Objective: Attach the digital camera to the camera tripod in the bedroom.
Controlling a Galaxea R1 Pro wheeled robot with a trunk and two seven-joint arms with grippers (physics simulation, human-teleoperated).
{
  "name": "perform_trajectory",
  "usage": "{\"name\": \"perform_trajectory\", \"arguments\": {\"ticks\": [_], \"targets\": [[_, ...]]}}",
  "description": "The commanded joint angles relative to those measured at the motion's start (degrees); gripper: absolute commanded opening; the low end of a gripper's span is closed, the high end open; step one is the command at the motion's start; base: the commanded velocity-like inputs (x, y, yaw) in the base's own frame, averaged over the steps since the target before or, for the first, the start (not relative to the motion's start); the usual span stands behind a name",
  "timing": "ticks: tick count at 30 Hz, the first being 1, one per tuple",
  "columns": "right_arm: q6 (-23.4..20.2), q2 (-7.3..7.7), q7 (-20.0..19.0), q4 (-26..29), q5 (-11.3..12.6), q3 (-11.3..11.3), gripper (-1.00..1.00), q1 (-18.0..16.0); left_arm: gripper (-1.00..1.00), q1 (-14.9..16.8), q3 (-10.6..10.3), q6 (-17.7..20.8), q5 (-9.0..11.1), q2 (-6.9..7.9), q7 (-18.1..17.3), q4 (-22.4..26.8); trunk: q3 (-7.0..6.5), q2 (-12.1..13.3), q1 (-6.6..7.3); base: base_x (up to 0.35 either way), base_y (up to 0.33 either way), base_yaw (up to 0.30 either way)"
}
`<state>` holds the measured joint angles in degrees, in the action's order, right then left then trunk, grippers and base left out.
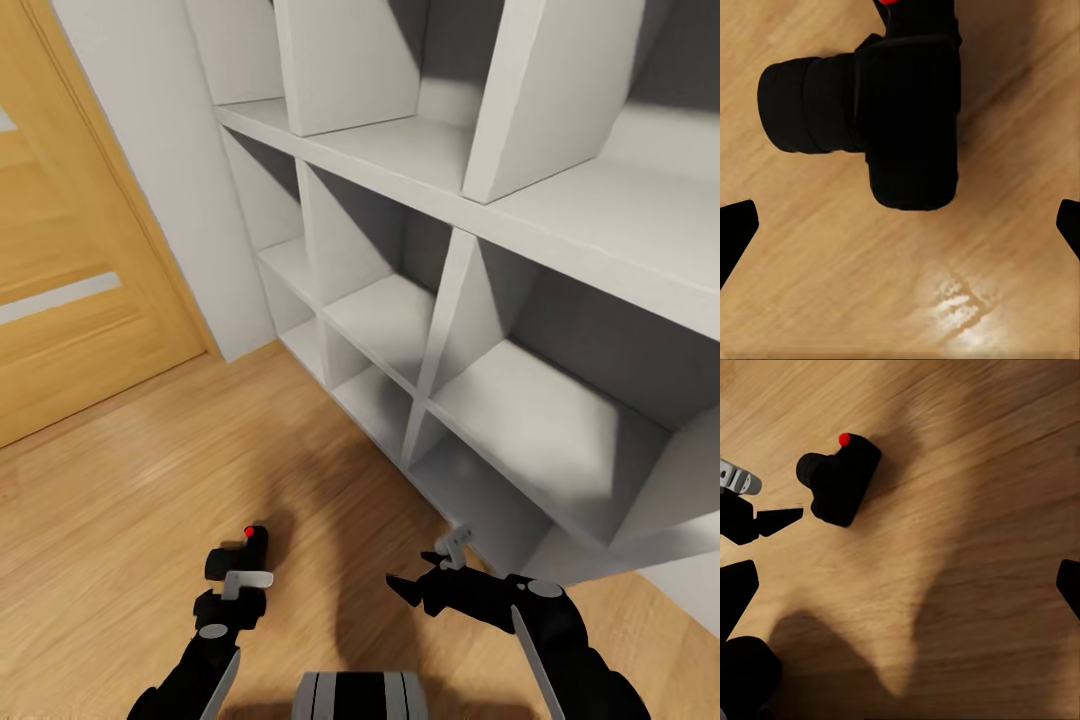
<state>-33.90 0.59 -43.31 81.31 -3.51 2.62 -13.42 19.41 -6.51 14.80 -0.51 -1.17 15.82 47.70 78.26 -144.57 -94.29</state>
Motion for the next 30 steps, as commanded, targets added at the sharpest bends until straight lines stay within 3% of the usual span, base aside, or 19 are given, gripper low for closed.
{"name": "perform_trajectory", "arguments": {"ticks": [1, 30], "targets": [[-0.20, 0.02, -0.29, 0.08, -0.36, 0.02, 1.00, -0.03, 1.00, 0.01, -0.17, 0.35, -0.04, 0.03, 0.31, 0.10, 0.27, -0.03, -0.01, 0.000, 0.000, 0.000], [-0.20, 0.02, -0.38, 0.07, -0.36, 0.11, 1.00, -0.03, 1.00, 0.01, -0.09, 0.31, 0.16, 0.02, 0.44, 0.66, 6.69, -0.42, -0.76, 0.000, 0.000, 0.000]]}}
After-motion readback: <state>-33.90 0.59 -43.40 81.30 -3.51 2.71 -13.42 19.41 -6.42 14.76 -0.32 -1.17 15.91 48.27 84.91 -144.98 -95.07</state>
